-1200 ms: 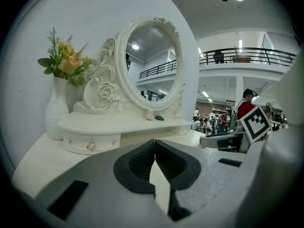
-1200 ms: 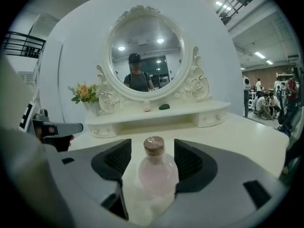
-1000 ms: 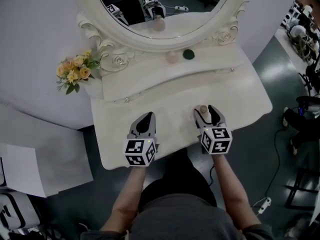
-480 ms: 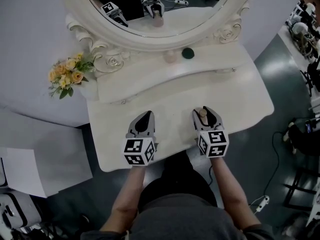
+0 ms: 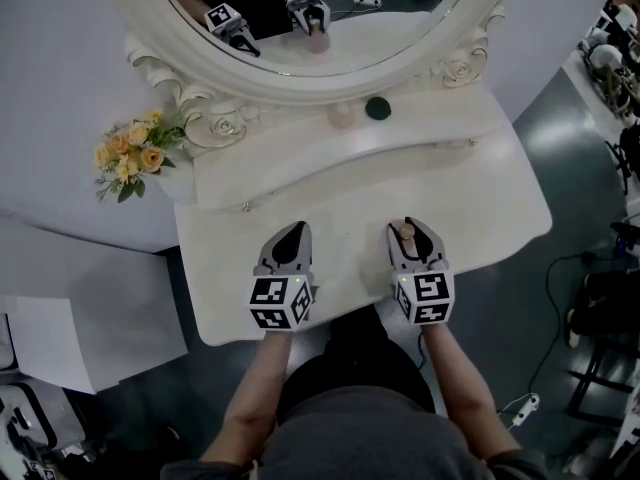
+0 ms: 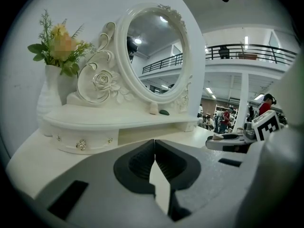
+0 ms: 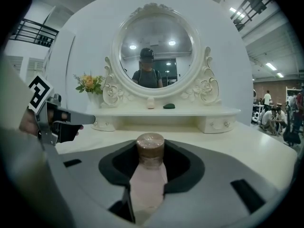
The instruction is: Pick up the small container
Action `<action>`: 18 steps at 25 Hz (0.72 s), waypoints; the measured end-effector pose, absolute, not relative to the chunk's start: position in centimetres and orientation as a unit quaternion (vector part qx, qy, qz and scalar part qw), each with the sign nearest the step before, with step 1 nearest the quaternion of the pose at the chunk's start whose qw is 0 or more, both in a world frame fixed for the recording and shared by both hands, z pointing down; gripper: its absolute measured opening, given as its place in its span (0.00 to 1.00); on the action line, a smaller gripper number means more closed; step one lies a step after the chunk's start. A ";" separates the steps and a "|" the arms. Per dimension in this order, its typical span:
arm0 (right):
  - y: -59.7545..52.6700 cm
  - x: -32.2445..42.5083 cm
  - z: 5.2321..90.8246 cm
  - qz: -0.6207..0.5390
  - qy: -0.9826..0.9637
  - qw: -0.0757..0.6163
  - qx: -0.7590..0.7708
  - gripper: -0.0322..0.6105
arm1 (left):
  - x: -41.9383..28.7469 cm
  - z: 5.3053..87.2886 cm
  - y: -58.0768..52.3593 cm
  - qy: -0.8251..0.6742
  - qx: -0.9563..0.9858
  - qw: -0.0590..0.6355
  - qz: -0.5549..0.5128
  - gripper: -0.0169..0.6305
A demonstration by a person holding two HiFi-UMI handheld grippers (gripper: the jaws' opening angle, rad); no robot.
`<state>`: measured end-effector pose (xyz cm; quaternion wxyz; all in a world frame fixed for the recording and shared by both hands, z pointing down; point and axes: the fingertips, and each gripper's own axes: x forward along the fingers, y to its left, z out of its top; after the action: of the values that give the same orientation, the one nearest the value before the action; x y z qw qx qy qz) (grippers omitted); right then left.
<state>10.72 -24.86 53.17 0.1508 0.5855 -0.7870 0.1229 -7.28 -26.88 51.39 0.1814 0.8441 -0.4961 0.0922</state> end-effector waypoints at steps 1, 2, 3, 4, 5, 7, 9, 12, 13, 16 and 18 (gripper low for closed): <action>-24.9 10.7 53.2 0.121 -0.788 0.150 0.585 0.27 | -7.2 51.3 -26.9 -0.496 0.844 0.181 0.092 0.04; -24.8 10.7 53.2 0.121 -0.788 0.150 0.585 0.27 | -7.1 51.2 -27.0 -0.496 0.845 0.180 0.091 0.04; -24.8 10.7 53.2 0.120 -0.788 0.150 0.584 0.27 | -7.1 51.1 -27.1 -0.496 0.845 0.179 0.090 0.04; -24.8 10.7 53.2 0.120 -0.788 0.150 0.585 0.27 | -7.1 51.0 -27.2 -0.496 0.845 0.178 0.090 0.04; -24.8 10.7 53.2 0.121 -0.788 0.151 0.585 0.27 | -7.1 50.9 -27.2 -0.497 0.845 0.177 0.089 0.04; -24.8 10.7 53.2 0.122 -0.786 0.151 0.587 0.27 | -7.1 50.7 -27.4 -0.499 0.844 0.175 0.088 0.04; -24.8 10.8 53.1 0.127 -0.785 0.147 0.588 0.27 | -7.2 50.5 -27.5 -0.501 0.843 0.173 0.087 0.04; -24.9 10.6 52.5 0.130 -0.787 0.139 0.587 0.27 | -7.3 50.2 -27.5 -0.505 0.842 0.171 0.086 0.04; -24.9 10.5 52.1 0.127 -0.788 0.136 0.586 0.27 | -7.4 50.1 -27.6 -0.507 0.841 0.171 0.085 0.04; -25.3 10.3 50.6 0.118 -0.792 0.126 0.585 0.27 | -7.5 50.0 -27.6 -0.510 0.839 0.171 0.082 0.04; -25.5 10.2 49.5 0.112 -0.795 0.117 0.584 0.27 | -7.5 49.9 -27.6 -0.511 0.839 0.171 0.080 0.04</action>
<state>10.18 -25.54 49.54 0.1171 0.5841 -0.7954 0.1117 -7.52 -27.60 49.94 0.1706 0.8386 -0.5111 0.0804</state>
